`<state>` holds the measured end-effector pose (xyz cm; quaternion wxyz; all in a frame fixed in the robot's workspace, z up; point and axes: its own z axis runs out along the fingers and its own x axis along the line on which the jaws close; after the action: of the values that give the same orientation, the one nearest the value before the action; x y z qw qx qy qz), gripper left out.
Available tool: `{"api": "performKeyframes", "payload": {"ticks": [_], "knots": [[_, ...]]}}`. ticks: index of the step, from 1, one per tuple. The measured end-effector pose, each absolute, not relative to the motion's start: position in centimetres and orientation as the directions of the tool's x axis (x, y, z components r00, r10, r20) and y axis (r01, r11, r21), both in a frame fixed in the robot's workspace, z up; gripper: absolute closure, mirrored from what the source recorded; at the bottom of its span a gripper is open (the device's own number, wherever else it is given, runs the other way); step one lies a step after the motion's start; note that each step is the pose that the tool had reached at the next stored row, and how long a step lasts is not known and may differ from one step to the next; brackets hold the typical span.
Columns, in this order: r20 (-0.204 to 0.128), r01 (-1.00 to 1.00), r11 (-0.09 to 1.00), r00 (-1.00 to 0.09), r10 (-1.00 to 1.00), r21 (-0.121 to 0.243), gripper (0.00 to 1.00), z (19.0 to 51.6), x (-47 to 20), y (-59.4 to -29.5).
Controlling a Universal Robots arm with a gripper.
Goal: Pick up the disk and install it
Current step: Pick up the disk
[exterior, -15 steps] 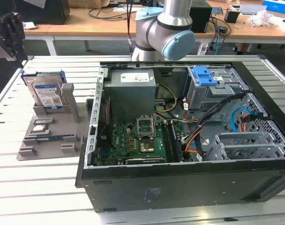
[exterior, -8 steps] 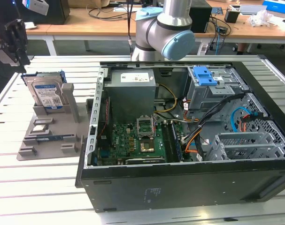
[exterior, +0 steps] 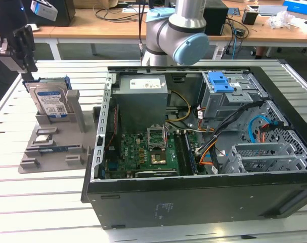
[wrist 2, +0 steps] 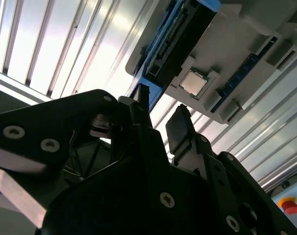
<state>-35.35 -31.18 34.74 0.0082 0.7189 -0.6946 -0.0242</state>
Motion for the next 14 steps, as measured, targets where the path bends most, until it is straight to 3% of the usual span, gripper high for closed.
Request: {"api": "performKeyframes", "payload": {"ticks": [14], "knots": [[-0.023,-0.998,-0.038,0.037,-0.999,0.046,0.58,31.6,-35.1,-30.3]]}}
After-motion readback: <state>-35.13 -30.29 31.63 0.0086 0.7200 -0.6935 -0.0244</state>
